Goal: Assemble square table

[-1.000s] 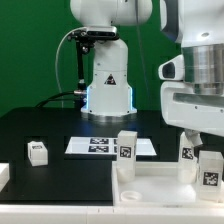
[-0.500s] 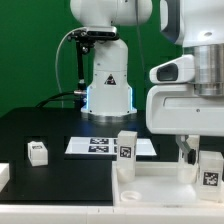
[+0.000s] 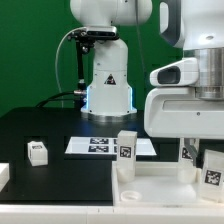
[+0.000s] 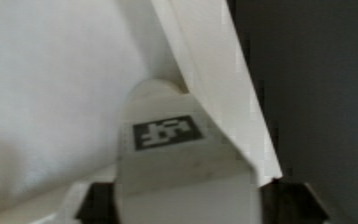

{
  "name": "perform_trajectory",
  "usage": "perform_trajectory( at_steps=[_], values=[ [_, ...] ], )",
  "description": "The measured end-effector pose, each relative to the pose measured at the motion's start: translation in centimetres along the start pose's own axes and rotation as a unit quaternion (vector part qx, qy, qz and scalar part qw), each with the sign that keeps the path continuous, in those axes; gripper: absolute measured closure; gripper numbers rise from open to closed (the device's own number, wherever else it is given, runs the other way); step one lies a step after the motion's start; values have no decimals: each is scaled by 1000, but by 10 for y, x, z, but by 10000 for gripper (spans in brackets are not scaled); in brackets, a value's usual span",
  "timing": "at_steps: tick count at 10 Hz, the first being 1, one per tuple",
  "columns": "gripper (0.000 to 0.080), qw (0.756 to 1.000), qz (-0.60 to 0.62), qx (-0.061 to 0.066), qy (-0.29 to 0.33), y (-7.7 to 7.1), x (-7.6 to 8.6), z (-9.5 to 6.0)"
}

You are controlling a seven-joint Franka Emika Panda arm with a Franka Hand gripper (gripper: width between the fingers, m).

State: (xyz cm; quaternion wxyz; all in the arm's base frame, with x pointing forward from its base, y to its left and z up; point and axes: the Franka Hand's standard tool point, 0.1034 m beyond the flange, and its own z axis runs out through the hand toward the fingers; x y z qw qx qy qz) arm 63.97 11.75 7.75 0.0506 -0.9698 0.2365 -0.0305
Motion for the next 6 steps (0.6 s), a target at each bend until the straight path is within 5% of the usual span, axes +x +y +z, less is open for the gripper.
perform_trajectory(
  at_steps=[3, 6],
  values=[
    [506, 979, 203, -5, -2, 4, -3, 0],
    [508, 940, 340, 7, -9, 4, -2, 2]
  ],
)
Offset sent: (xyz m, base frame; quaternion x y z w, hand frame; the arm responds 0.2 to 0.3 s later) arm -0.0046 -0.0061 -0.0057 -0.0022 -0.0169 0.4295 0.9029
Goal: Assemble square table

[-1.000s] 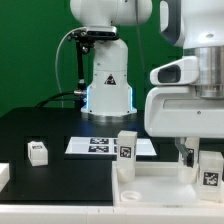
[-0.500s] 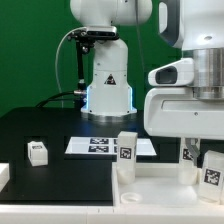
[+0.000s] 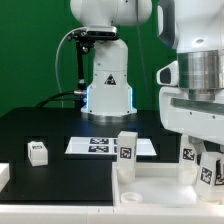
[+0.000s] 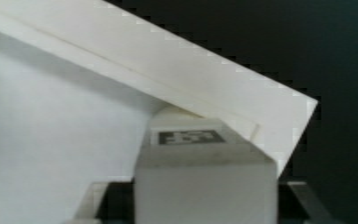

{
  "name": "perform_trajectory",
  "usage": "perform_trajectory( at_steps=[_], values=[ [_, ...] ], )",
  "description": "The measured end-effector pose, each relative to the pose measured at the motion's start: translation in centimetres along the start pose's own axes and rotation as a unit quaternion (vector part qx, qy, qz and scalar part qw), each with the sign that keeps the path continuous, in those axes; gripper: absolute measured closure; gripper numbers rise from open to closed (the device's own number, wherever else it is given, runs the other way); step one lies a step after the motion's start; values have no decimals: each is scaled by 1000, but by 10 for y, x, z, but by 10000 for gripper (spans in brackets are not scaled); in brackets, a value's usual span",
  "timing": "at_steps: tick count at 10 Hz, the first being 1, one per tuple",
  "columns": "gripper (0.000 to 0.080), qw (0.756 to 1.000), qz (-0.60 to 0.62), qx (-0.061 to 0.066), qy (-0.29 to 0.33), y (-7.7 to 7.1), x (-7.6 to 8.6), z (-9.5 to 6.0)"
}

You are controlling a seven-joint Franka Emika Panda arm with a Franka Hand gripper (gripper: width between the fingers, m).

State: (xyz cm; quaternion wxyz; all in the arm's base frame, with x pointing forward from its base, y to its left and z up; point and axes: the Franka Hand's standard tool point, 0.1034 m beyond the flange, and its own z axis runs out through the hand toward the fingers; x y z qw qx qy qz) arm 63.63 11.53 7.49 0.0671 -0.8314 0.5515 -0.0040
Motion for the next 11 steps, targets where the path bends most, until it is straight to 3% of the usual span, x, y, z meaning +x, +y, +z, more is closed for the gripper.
perform_trajectory(
  at_steps=[4, 6, 7, 8, 9, 10, 11],
  values=[
    [509, 988, 155, 4, -9, 0, 0, 0],
    [509, 967, 254, 19, -17, -1, 2, 1],
    [437, 971, 236, 19, -17, -1, 2, 2],
    [437, 977, 209, 20, -16, -2, 0, 1],
    [252, 986, 166, 22, -16, -6, -7, 1],
    [252, 998, 48, 27, -10, -7, -6, 3],
    [171, 999, -28, 24, -10, -6, -7, 5]
  ],
)
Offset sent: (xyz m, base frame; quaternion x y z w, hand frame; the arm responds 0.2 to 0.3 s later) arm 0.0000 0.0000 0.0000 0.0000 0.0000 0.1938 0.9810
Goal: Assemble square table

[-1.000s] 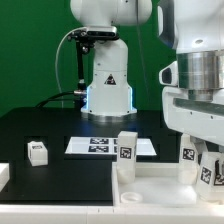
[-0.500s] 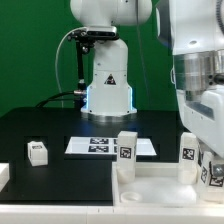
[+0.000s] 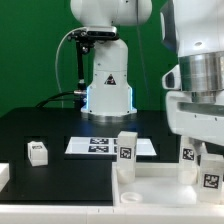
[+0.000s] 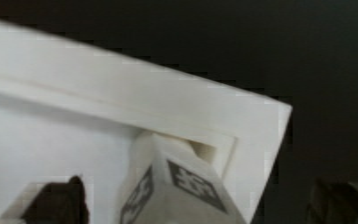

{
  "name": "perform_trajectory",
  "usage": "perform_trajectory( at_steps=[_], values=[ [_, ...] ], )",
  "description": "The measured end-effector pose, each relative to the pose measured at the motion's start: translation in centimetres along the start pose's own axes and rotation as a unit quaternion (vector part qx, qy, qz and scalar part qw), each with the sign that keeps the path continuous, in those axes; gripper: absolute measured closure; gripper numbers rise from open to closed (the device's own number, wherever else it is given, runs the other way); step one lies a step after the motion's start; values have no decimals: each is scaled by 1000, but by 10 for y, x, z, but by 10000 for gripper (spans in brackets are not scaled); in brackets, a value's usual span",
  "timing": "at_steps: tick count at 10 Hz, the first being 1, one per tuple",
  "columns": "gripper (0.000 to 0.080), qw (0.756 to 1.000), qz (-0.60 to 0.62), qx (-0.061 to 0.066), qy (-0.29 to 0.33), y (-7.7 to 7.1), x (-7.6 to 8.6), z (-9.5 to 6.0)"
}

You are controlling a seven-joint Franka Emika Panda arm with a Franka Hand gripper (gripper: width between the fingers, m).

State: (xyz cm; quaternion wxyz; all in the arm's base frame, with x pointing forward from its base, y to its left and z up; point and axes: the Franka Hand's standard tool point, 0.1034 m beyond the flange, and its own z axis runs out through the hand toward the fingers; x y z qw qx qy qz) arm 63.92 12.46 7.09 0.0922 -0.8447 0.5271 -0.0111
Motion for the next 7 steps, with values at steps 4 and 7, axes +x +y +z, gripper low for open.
perform_trajectory(
  at_steps=[4, 7],
  values=[
    [151, 988, -155, -5, 1, 0, 1, 0],
    [150, 969, -246, -8, 4, -3, 7, 3]
  ],
)
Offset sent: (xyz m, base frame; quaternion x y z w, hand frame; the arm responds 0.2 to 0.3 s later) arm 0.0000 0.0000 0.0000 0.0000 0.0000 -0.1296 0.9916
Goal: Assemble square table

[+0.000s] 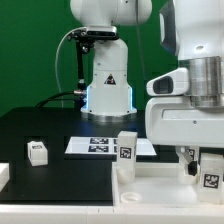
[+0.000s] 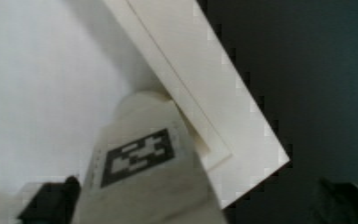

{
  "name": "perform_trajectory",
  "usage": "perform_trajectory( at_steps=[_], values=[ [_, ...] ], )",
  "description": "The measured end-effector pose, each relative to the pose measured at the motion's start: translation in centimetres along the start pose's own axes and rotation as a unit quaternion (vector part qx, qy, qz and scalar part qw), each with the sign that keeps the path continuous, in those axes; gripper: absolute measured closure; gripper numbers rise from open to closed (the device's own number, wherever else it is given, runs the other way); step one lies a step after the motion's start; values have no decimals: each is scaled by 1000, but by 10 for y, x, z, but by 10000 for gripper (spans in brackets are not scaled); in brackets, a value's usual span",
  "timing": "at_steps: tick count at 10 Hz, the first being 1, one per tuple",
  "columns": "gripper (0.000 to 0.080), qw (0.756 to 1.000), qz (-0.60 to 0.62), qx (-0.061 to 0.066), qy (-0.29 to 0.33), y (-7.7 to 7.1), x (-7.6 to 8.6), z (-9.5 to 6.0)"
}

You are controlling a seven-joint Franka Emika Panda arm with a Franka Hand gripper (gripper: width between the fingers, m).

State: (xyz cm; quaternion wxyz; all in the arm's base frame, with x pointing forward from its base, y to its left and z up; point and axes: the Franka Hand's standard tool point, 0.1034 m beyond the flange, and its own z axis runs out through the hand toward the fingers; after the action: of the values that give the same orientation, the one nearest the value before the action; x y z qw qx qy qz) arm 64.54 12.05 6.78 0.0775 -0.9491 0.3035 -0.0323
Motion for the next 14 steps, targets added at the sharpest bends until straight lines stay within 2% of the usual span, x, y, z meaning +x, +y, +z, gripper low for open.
perform_trajectory(
  at_steps=[1, 2, 3, 4, 6, 10, 12, 13, 14],
  values=[
    [287, 1000, 6, 0, 0, 0, 0, 0],
    [287, 1000, 14, -1, -1, 1, 0, 0],
    [469, 999, 50, -8, -4, 8, 0, 2],
    [511, 997, 80, -10, -6, 10, 0, 3],
    [511, 978, 210, -9, -5, 12, 3, 1],
    [512, 892, 453, 5, -16, 12, -1, 4],
    [512, 903, 430, 5, -16, 12, -1, 4],
    [512, 926, 378, 4, -12, 13, 1, 3],
    [433, 959, 282, 6, -9, 12, 4, 1]
  ],
)
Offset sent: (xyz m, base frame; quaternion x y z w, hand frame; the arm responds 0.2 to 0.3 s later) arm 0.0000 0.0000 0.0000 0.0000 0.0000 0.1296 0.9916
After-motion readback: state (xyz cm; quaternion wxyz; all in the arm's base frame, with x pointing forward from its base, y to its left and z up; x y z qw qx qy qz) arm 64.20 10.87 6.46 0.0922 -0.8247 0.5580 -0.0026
